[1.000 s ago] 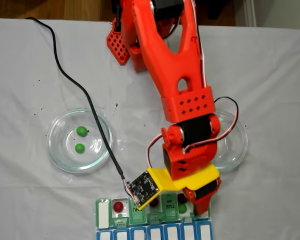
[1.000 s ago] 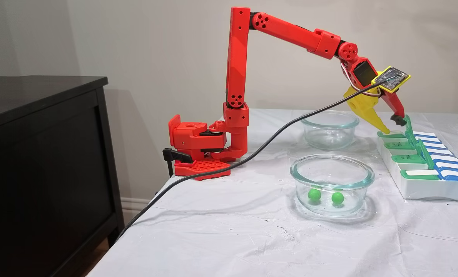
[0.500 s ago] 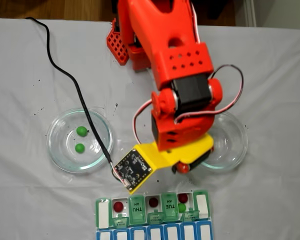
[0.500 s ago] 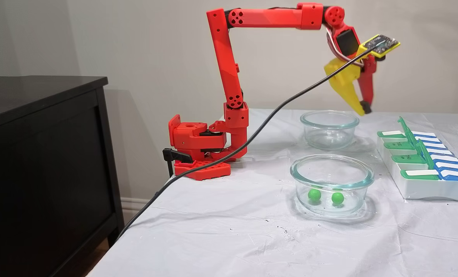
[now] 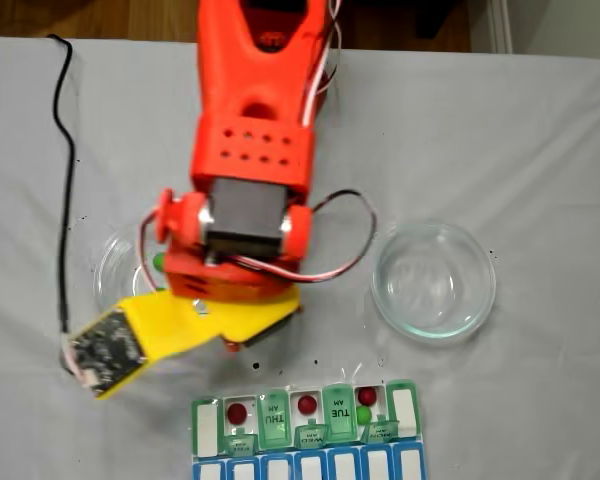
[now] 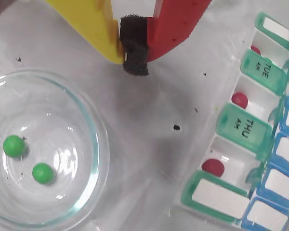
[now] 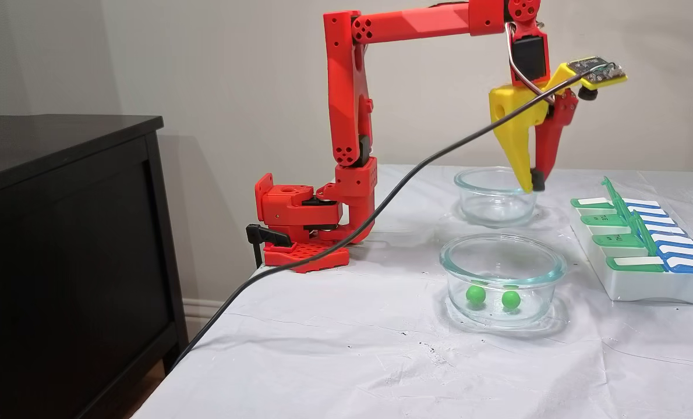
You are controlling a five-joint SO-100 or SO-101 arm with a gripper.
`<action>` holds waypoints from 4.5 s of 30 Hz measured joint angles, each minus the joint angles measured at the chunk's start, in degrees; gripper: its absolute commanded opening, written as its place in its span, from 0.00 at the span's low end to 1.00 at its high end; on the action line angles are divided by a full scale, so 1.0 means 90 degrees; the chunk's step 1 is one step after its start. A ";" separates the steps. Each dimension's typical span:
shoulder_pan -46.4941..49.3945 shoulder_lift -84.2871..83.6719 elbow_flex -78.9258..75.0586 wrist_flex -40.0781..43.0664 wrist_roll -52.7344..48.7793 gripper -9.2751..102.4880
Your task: Sort medicines into box.
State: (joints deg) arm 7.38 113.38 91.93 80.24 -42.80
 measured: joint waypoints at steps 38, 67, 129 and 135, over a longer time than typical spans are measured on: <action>0.1807 0.0068 0.1230 0.0137 -0.4004 0.16; 0.2256 0.0068 0.1885 -0.0508 -0.4805 0.24; 0.2646 -0.0654 0.2412 -0.1152 -0.5879 0.30; 0.2725 -0.0654 0.2236 -0.1064 -0.5986 0.30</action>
State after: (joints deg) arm 31.90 107.49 112.06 70.66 -96.68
